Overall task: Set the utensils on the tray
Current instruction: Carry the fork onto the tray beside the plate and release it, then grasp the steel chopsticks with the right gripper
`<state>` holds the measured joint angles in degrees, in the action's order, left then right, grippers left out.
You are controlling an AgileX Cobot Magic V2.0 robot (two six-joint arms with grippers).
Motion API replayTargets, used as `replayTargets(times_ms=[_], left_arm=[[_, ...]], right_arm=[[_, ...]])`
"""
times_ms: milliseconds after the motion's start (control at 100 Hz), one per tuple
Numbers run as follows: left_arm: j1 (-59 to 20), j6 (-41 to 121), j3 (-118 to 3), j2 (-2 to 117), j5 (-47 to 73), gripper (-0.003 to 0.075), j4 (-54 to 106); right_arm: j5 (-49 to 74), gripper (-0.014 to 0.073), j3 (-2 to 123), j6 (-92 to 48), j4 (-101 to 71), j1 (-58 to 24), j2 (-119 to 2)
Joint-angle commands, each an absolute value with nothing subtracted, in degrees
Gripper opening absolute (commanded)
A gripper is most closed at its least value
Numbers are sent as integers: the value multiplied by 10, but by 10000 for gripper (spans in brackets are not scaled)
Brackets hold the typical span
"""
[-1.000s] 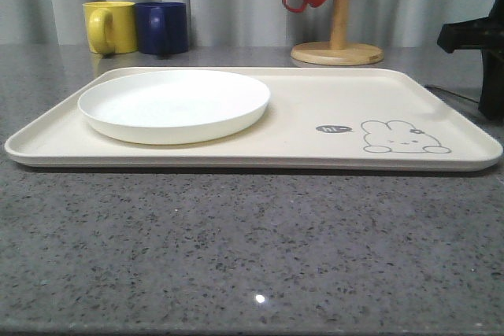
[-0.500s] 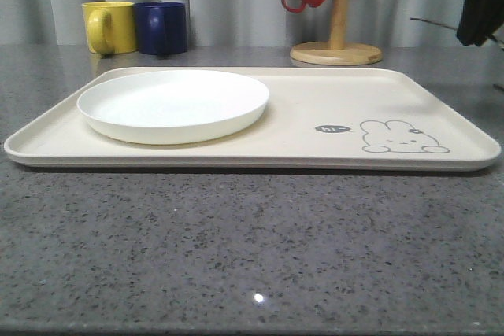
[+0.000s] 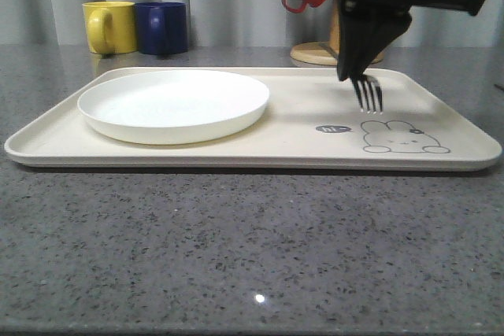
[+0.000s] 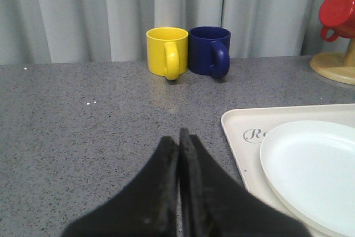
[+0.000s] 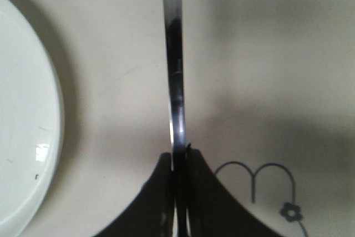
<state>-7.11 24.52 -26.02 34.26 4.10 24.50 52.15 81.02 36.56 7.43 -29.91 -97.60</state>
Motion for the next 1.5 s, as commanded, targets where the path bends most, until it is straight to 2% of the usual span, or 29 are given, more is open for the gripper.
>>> replayTargets(times_ms=[0, 210, 280, 350, 540, 640, 940, 1200, 1490], left_arm=[[-73, 245, -276, 343, -6, -18, 247], [-73, 245, -276, 343, -6, -18, 247], [-73, 245, -276, 343, -6, -18, 247], [-73, 245, -276, 343, -6, -18, 247], [-73, 245, -276, 343, -6, -18, 247], [-73, 245, -276, 343, -6, -18, 247], [-73, 245, -276, 343, -6, -18, 247], [-73, 245, -276, 343, -6, -18, 247], [-73, 245, -276, 343, -6, -18, 247]], right_arm=[[486, -57, 829, 388, 92, -305, -968], [478, -55, 829, 394, 86, -310, -998], [478, -22, 829, 394, 83, -310, -1003], [478, 45, 829, 394, 83, -310, -1003], [478, 326, 829, 394, 83, -310, -1002], [478, 393, 829, 393, 83, -310, -990], [511, 395, 830, 292, 83, -279, -900], [599, 395, 830, 137, 33, -121, -864], [610, 395, 829, 51, -11, 31, -869]])
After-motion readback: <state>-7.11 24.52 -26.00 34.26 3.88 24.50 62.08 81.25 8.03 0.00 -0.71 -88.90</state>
